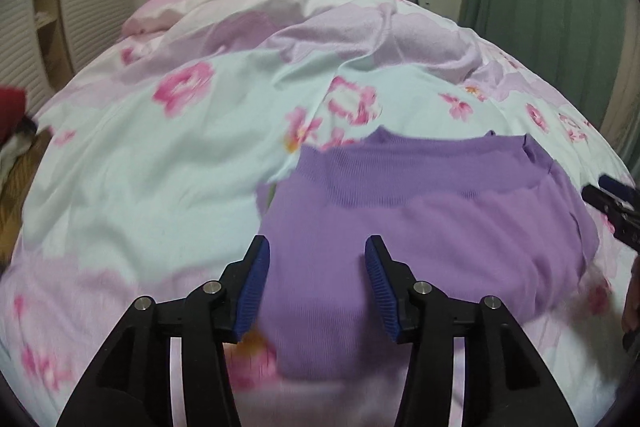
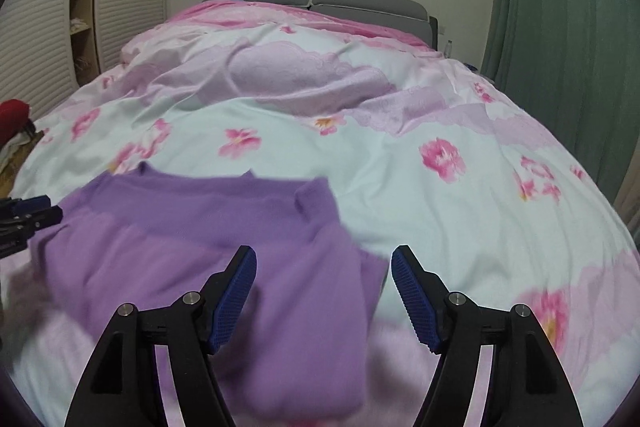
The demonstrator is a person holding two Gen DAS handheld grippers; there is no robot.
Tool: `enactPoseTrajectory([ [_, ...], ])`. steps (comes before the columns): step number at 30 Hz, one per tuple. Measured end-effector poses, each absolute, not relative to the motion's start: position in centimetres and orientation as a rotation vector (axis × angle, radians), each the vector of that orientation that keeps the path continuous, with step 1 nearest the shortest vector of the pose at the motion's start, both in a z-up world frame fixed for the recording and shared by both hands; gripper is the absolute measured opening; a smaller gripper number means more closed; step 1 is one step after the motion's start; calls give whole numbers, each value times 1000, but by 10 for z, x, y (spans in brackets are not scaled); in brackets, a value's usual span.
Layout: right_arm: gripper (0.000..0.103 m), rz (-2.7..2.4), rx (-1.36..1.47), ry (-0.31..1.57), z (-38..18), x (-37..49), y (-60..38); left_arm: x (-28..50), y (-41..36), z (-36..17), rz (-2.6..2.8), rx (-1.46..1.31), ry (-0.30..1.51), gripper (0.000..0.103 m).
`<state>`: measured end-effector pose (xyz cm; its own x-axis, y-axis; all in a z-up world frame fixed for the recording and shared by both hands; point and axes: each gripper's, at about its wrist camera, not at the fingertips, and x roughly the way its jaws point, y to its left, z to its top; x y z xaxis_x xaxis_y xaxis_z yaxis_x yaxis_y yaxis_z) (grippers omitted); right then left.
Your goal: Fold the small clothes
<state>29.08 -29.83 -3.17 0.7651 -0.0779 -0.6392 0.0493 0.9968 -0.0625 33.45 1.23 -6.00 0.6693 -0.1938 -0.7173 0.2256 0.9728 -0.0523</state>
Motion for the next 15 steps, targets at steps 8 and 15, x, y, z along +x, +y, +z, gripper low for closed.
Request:
enactPoseTrajectory([
  [8,73,-118,18,769,-61,259,-305,314,23,-78,-176,-20,828,58],
  [15,73,-74,85,766,-63,256,-314,286,27,-65,-184,-22,784,66],
])
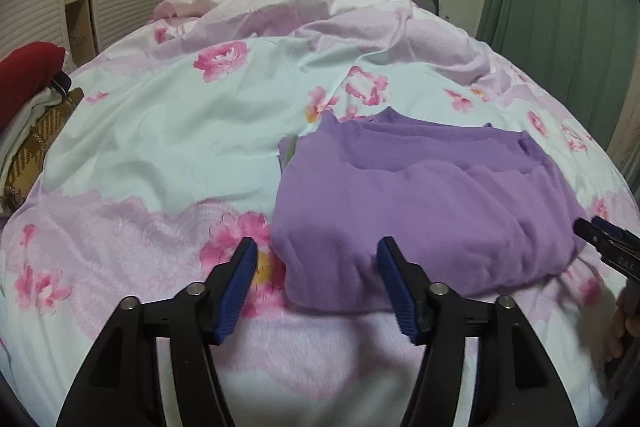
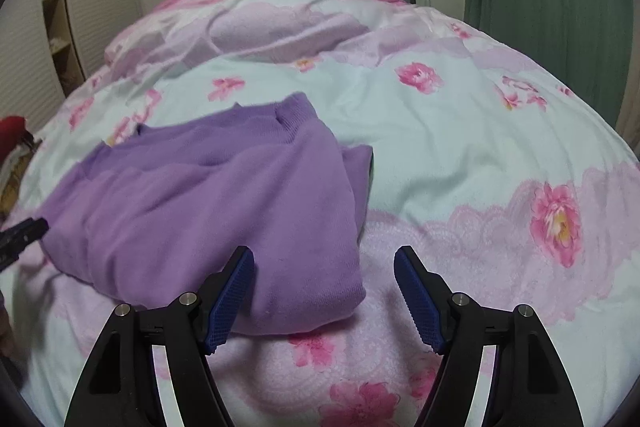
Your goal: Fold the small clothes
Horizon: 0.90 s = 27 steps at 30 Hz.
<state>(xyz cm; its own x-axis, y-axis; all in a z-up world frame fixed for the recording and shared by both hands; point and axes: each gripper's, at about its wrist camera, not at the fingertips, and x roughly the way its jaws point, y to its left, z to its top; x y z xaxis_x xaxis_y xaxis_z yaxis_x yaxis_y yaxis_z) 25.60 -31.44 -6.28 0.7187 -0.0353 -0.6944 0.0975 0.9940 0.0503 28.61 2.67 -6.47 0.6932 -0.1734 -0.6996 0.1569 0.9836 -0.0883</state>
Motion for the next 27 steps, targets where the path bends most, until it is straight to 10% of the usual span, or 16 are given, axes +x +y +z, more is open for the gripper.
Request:
enactPoseTrajectory([
  [9,69,9,49,847,-84,266,-298,306,32,-111,-224,-109,928,66],
  [12,37,24,54,852,-86,267,-297,307,25,-110,-278,-106,923,35],
  [16,28,1,97,828,-80,261,-306,305,17,-102,-232,-40,896,30],
  [23,27,-50,36,819,-70,257,-301,308,28,-96,-206,-57,892,30],
  [27,43,-70,62,860,-81,258,-307,298,29,-92,-186,-38,868,30],
])
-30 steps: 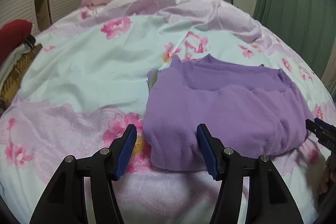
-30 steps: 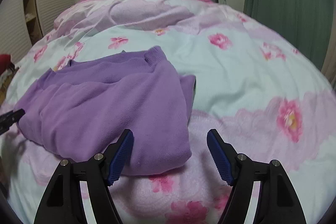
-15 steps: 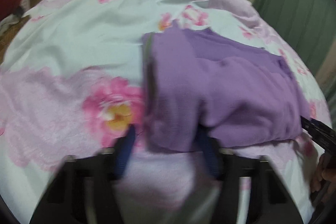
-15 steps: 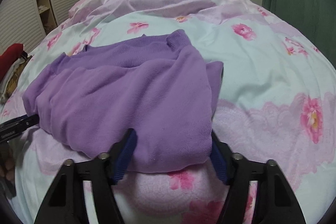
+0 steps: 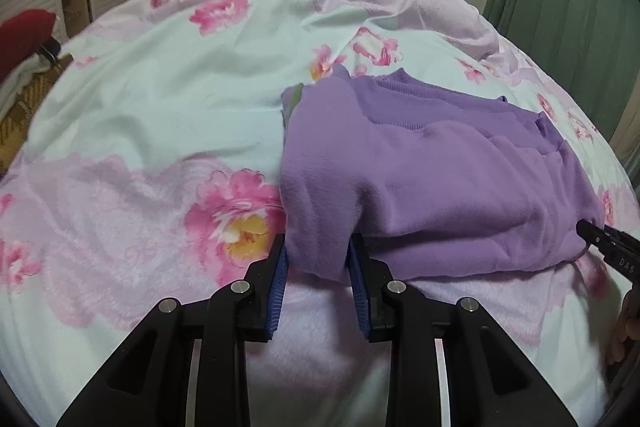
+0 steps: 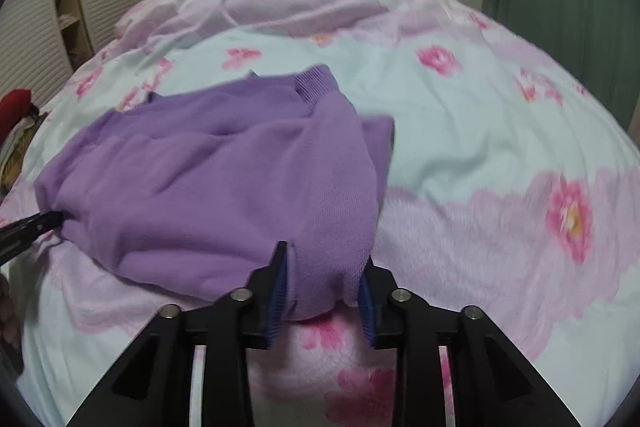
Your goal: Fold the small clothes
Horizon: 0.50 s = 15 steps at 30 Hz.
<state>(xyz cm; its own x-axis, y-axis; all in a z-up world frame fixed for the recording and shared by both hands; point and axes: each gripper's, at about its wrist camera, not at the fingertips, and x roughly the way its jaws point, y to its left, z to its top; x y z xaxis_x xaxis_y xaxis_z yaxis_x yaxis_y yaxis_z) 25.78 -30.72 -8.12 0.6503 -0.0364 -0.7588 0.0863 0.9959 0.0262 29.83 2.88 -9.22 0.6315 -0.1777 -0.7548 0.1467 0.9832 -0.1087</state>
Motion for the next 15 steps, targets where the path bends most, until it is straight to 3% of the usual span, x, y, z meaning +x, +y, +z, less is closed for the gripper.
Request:
enactPoseTrajectory([
  [1,54,-96,49,843,-79,254,-309,295,29,-90,-180,-28,862,30],
  [3,66,-135,25,820,-74,250,-310,292,28,-86,-171,-11,851,30],
  [7,67,-133,49,805,-66,242,-314,286,22,-74,-163,12,830,31],
  [12,72,-110,148,765,-53,234,-321,268,0,-51,-196,22,766,60],
  [15,77,-74,231,758,-51,235,-328,265,-21,-45,-234,28,755,60],
])
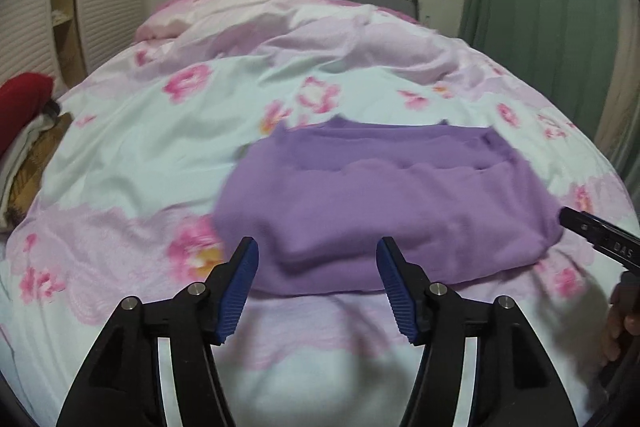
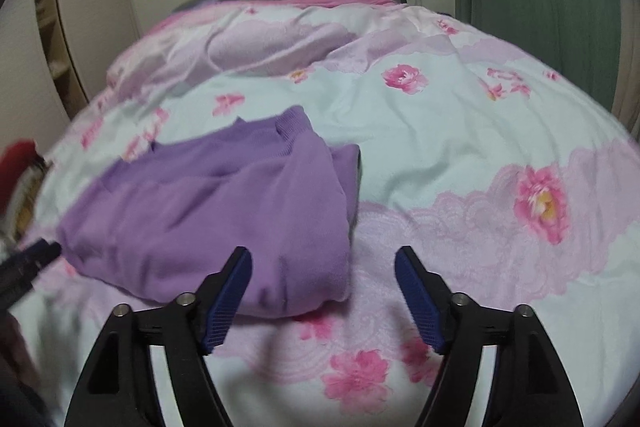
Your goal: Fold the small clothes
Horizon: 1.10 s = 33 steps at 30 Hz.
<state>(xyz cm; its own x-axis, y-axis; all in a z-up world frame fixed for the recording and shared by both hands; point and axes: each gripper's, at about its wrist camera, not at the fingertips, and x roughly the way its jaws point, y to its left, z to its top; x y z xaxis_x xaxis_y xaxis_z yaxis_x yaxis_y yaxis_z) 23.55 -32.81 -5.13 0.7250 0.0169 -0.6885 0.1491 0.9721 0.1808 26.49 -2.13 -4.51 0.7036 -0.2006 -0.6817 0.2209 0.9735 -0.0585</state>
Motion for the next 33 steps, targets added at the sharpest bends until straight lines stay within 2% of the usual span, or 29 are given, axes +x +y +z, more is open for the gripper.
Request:
enactPoseTrajectory([
  [8,77,88,470,779,-57,271,-377,280,-75,-37,-232,21,743,63],
  [12,77,199,541,864,-69,305,-394,290,-90,-33,-196,0,736,65],
  [19,78,353,624,1014,-118,339,-390,304,-96,-40,-165,2,760,65],
  [21,82,385,631,997,-123,342,-387,306,-93,-43,-156,0,767,65],
  [24,83,435,625,992,-123,346,-380,309,-87,-48,-141,-6,785,65],
  [26,77,527,590,1021,-122,347,-362,309,-82,-50,-132,-15,793,65],
  [27,67,527,566,1025,-121,347,-358,309,-80,-51,-129,-17,794,65],
  [28,51,509,539,1028,-119,347,-354,307,-76,-51,-122,-18,796,65],
  [29,46,496,546,1028,-119,346,-356,306,-74,-50,-119,-20,798,65],
  [31,24,485,617,1011,-120,343,-366,303,-68,-48,-117,-16,795,65],
  [33,20,478,638,980,-113,337,-369,299,-65,-45,-115,-3,786,65],
])
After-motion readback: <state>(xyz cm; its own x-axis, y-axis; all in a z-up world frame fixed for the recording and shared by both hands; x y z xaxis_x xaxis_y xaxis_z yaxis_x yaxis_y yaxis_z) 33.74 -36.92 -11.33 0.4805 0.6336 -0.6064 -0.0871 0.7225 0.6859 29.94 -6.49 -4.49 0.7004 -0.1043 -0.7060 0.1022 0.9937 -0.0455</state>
